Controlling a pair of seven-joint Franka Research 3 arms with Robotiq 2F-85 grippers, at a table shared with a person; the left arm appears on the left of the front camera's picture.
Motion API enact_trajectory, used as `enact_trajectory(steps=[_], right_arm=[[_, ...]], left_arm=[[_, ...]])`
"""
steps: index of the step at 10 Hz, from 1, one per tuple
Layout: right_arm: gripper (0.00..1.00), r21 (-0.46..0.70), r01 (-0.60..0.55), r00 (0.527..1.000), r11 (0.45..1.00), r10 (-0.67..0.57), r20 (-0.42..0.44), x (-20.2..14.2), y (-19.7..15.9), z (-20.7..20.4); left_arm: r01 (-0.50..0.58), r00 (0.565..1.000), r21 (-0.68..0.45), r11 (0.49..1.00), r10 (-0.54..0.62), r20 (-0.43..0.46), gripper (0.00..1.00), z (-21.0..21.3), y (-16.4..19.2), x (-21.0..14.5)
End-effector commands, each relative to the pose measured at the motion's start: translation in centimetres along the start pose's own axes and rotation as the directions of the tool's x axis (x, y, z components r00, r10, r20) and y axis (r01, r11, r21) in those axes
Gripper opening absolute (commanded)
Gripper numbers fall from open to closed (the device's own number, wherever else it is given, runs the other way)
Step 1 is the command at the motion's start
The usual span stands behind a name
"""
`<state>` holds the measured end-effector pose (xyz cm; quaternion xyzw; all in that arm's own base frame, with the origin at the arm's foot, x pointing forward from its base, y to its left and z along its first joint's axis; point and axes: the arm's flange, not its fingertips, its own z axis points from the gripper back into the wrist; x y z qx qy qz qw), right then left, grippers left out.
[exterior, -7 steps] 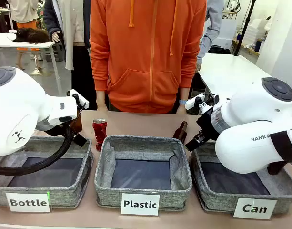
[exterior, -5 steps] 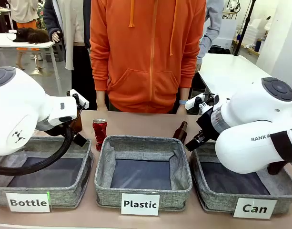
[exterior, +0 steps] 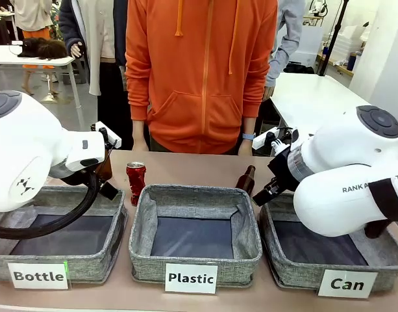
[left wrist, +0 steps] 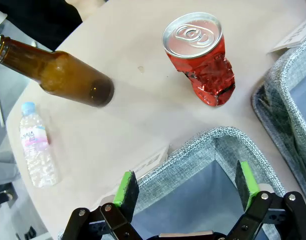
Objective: Sort the can waste into the basket.
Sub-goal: Pick up the can waste from the table and place it in the right Fabric basket.
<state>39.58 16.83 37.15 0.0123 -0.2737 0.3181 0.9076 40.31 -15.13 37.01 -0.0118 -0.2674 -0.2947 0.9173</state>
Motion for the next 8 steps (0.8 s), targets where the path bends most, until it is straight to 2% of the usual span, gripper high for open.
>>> enact_trajectory(steps=[1, 8], right_arm=[[1.0, 0.0, 0.001, 1.0, 1.0, -0.001, 0.0, 0.0, 0.0, 0.0], [1.0, 0.0, 0.001, 1.0, 1.0, -0.001, 0.0, 0.0, 0.0, 0.0]], left_arm=[[0.0, 1.0, 0.0, 1.0, 0.0, 0.0, 1.0, 0.02, 0.0, 0.01], [0.0, 1.0, 0.0, 1.0, 0.0, 0.0, 1.0, 0.02, 0.0, 0.01]])
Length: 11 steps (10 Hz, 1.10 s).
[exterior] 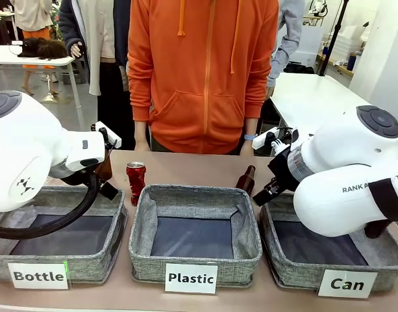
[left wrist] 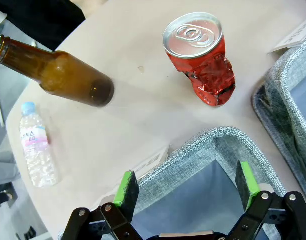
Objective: Sort the can waste into the basket.
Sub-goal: Pick up the can waste from the table and place it in the right Fabric basket.
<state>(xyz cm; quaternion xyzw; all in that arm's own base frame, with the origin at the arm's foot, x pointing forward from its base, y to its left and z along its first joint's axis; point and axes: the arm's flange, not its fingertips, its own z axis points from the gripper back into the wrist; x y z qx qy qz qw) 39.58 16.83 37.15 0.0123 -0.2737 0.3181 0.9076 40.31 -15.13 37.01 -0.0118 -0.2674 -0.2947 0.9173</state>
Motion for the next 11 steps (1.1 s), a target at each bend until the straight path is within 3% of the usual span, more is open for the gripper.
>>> enact_trajectory(steps=[1, 5, 6, 7, 8, 10, 11], right_arm=[[1.0, 0.0, 0.001, 1.0, 1.0, -0.001, 0.0, 0.0, 0.0, 0.0], [1.0, 0.0, 0.0, 1.0, 1.0, 0.0, 0.0, 0.0, 0.0, 0.0], [1.0, 0.004, -0.004, 1.0, 1.0, 0.004, -0.005, 0.3, 0.0, 0.7], [1.0, -0.013, -0.002, 1.0, 1.0, 0.002, -0.01, 0.8, -0.2, 2.1], [1.0, 0.005, -0.005, 0.999, 1.0, 0.005, 0.043, 1.3, -0.5, 5.1], [1.0, 0.102, 0.087, 0.996, 0.991, -0.083, -0.039, 1.4, -1.2, 10.7], [1.0, 0.144, 0.199, 0.974, 0.969, -0.18, -0.137, 1.1, -1.5, 13.5]], left_arm=[[0.0, 1.0, 0.0, 1.0, 0.0, 0.0, 1.0, 0.0, 0.0, 0.0], [0.0, 1.0, 0.0, 1.0, 0.0, 0.0, 1.0, 0.0, 0.0, 0.0], [-0.001, 0.999, 0.004, 1.0, 0.001, -0.039, 1.0, 0.3, 0.2, -0.1], [-0.028, 0.999, -0.059, 0.998, 0.027, -0.024, 1.0, 2.0, 0.2, 0.1], [-0.105, 0.994, -0.121, 0.987, 0.108, 0.017, 1.0, 5.3, -0.1, 0.5], [-0.19, 0.973, -0.257, 0.948, 0.216, 0.076, 1.0, 11.6, 0.2, -0.2], [-0.156, 0.98, -0.352, 0.923, 0.189, 0.06, 1.0, 14.1, 0.3, -1.4]])
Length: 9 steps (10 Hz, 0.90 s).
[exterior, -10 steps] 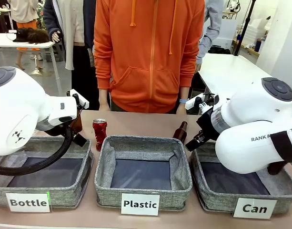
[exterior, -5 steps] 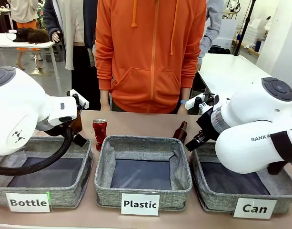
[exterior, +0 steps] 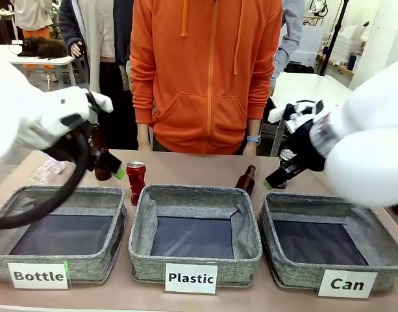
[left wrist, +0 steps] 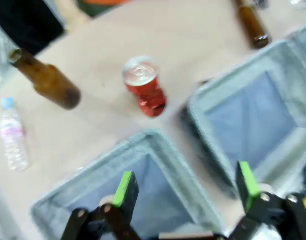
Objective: Sort the can waste into the basket.
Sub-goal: Pick up the can waste from the table and place it in the right Fabric basket.
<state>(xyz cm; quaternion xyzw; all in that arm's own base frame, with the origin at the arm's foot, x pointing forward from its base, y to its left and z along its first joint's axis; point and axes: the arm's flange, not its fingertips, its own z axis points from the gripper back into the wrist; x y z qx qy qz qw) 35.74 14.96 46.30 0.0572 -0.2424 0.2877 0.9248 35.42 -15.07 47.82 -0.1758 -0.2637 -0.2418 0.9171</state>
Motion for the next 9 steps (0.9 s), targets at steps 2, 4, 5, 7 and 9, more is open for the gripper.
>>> enact_trajectory(steps=[2, 4, 5, 7, 9], right_arm=[[1.0, 0.308, 0.248, 0.966, 0.919, -0.259, -0.002, -2.7, -3.3, 10.6], [1.0, 0.482, 0.273, 0.921, 0.832, -0.371, 0.117, -7.4, -7.6, 16.5], [1.0, 0.557, 0.256, 0.889, 0.79, -0.419, 0.186, -10.3, -9.9, 18.5], [1.0, 0.654, 0.32, 0.745, 0.686, -0.608, 0.273, -17.0, -15.1, 20.8], [1.0, 0.708, 0.387, 0.591, 0.59, -0.748, 0.3, -22.6, -18.0, 21.4]], left_arm=[[0.171, 0.981, -0.288, 0.942, -0.189, -0.033, 1.0, 8.7, 3.5, -6.0], [0.094, 0.994, -0.389, 0.916, -0.066, 0.085, 1.0, 14.2, 9.1, -8.9], [0.047, 0.986, -0.421, 0.906, 0.026, 0.167, 1.0, 16.4, 12.7, -11.7], [-0.127, 0.917, -0.488, 0.864, 0.289, 0.274, 1.0, 19.2, 19.4, -18.1], [-0.279, 0.752, -0.583, 0.763, 0.551, 0.361, 1.0, 19.3, 22.0, -22.4]])
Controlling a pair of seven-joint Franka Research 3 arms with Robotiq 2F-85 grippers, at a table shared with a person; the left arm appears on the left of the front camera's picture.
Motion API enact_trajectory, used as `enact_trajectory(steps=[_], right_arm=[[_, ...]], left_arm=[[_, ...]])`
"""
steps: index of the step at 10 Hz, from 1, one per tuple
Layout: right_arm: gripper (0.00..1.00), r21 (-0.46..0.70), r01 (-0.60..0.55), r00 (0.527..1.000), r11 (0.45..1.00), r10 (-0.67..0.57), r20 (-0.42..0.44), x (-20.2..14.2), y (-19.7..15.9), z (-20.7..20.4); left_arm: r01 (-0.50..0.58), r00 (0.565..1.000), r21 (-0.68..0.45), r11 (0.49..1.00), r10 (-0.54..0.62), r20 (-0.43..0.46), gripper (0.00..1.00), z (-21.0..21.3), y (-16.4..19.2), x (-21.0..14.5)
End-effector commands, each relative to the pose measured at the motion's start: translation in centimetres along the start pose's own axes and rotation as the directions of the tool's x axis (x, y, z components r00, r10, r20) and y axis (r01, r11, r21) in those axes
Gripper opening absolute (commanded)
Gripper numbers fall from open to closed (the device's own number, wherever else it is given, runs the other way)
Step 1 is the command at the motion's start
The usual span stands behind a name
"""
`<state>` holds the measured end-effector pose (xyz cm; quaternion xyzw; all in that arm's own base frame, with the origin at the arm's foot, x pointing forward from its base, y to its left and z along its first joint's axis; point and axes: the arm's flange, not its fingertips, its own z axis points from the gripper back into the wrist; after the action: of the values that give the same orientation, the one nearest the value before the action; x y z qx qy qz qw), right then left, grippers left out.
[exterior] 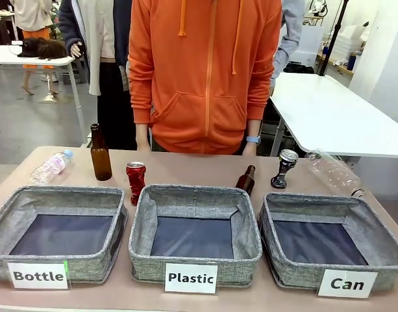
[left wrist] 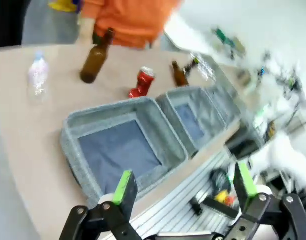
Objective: Sort the can waste into the basket.
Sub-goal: Pick up the can waste from the table and place it in the right Fabric basket.
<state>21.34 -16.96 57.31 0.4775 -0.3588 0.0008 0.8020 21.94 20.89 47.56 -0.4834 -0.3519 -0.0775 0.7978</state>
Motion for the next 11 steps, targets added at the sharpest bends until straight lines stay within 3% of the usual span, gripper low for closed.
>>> enact_trajectory(steps=[1, 2, 4, 5, 6, 7, 11], right_arm=[[1.0, 0.04, 0.094, 0.989, 0.995, -0.098, 0.108, -3.0, -3.8, 1.0], [1.0, 0.031, 0.173, 0.975, 0.984, -0.176, 0.135, -3.6, -6.2, 1.8], [1.0, 0.053, 0.29, 0.943, 0.956, -0.295, 0.157, -4.6, -10.6, 2.2], [1.0, 0.027, 0.305, 0.939, 0.952, -0.306, 0.155, -5.0, -11.4, 1.8], [1.0, -0.075, 0.313, 0.941, 0.947, -0.298, 0.162, -5.1, -11.7, 1.0], [1.0, 0.019, 0.316, 0.936, 0.949, -0.315, 0.156, -3.0, -11.5, 4.7], [1.0, 0.019, 0.316, 0.936, 0.949, -0.315, 0.156, -3.0, -11.5, 4.7]], left_arm=[[-0.138, 0.966, -0.081, 0.987, 0.152, 0.21, 1.0, -0.6, 1.8, -1.6], [-0.189, 0.93, -0.114, 0.975, 0.215, 0.298, 1.0, -0.5, 2.2, -2.5], [-0.19, 0.909, -0.156, 0.969, 0.234, 0.346, 1.0, -3.7, 0.2, -3.5], [-0.181, 0.904, -0.158, 0.971, 0.227, 0.362, 1.0, -4.9, -0.9, -3.5], [-0.161, 0.904, -0.155, 0.975, 0.209, 0.374, 1.0, -6.0, -1.6, -3.1], [-0.225, 0.895, -0.174, 0.959, 0.274, 0.351, 1.0, 1.7, 3.2, 1.0], [-0.225, 0.895, -0.174, 0.959, 0.274, 0.351, 1.0, 1.7, 3.2, 1.0]])
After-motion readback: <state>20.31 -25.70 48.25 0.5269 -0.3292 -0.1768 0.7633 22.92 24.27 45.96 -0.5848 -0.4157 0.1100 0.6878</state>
